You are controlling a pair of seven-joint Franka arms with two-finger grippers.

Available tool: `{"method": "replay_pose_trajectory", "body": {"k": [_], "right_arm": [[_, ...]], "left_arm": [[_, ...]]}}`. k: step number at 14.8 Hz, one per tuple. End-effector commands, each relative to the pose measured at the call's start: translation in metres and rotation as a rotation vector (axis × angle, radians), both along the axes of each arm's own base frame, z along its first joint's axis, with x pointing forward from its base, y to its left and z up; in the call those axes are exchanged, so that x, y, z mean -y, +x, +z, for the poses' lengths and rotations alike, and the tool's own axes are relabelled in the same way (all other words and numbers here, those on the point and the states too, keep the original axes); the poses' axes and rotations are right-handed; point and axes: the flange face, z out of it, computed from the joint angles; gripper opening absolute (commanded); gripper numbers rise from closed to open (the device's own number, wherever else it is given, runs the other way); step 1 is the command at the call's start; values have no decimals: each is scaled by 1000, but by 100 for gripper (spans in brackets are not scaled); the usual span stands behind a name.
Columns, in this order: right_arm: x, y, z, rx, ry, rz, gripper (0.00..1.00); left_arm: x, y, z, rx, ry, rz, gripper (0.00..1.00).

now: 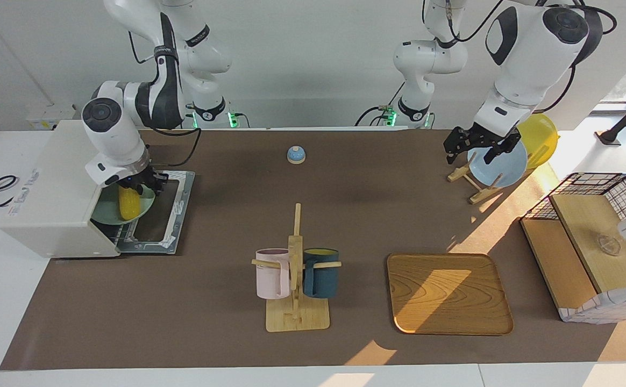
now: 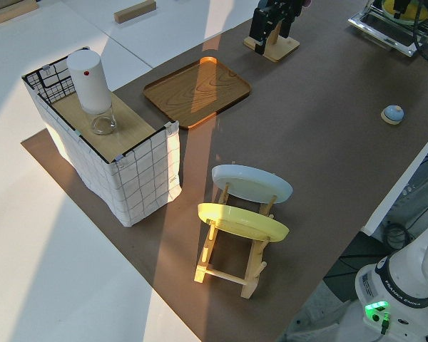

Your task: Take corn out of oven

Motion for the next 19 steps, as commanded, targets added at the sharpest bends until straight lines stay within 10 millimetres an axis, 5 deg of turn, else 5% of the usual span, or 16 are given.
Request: {"method": "replay_pose_trajectory", "body": {"k": [1,6,8,11,15,19], "right_arm": [[2,-8,6,19,-13,14,43],[1,-14,-14,33,1,49,32],[1,-15,-15,27,2,58,0],[-21,-9,-10,25,0,125,0],[-120,14,20,2,-19,235,0],[-245,25,38,5,-70,158,0]], "left_arm": [[-2,-2,7,8,-19,2,100],[-2,-2,7,10,-19,2,100],[-2,-2,6,7,-18,4,100],[-2,-2,7,10,-19,2,100],[-2,-2,6,7,-18,2,100],[-2,-2,7,10,-19,4,100]]}}
